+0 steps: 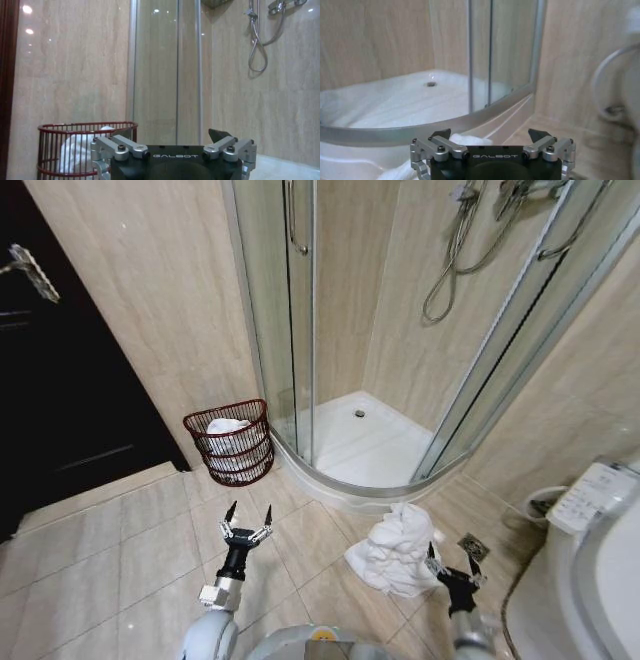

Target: Discard the used towel into the hamper.

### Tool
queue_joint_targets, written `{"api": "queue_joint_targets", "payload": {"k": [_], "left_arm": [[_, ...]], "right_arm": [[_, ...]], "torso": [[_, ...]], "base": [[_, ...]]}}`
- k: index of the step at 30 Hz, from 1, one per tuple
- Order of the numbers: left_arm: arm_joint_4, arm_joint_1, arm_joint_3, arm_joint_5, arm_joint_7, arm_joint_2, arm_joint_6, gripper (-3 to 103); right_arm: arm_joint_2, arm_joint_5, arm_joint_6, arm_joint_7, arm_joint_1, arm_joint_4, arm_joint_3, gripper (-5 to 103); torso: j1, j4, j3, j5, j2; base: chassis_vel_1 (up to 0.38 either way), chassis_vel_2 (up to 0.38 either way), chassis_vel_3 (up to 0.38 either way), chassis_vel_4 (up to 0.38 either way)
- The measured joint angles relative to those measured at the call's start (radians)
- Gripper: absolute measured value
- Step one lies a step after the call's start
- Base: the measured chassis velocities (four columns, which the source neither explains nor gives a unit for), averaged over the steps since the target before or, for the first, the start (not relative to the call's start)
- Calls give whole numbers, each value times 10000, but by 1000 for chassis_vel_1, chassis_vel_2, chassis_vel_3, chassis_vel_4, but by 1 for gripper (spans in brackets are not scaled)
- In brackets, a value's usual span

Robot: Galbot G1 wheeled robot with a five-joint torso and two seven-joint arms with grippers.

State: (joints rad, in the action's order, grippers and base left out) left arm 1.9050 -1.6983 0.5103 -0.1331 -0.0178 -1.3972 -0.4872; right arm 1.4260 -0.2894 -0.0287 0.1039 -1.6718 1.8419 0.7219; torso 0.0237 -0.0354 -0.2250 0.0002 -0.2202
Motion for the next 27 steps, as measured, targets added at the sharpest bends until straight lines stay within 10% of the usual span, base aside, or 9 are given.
{"api": "queue_joint_targets", "payload": {"k": [19, 27], "left_arm": [[540, 174, -240, 558, 446, -20, 894, 100], [604, -7, -169, 612, 721, -135, 736, 100]], "right_arm": [[-1856, -2780, 4630, -1294, 2925, -3017, -500, 100], [-2154, -2745, 5959, -3582, 4070, -4653, -703, 100]], "torso": [[2, 4, -2, -3, -1], [2, 1, -2, -1, -2]], "base": [[0, 0, 0, 0], [0, 0, 0, 0]]}}
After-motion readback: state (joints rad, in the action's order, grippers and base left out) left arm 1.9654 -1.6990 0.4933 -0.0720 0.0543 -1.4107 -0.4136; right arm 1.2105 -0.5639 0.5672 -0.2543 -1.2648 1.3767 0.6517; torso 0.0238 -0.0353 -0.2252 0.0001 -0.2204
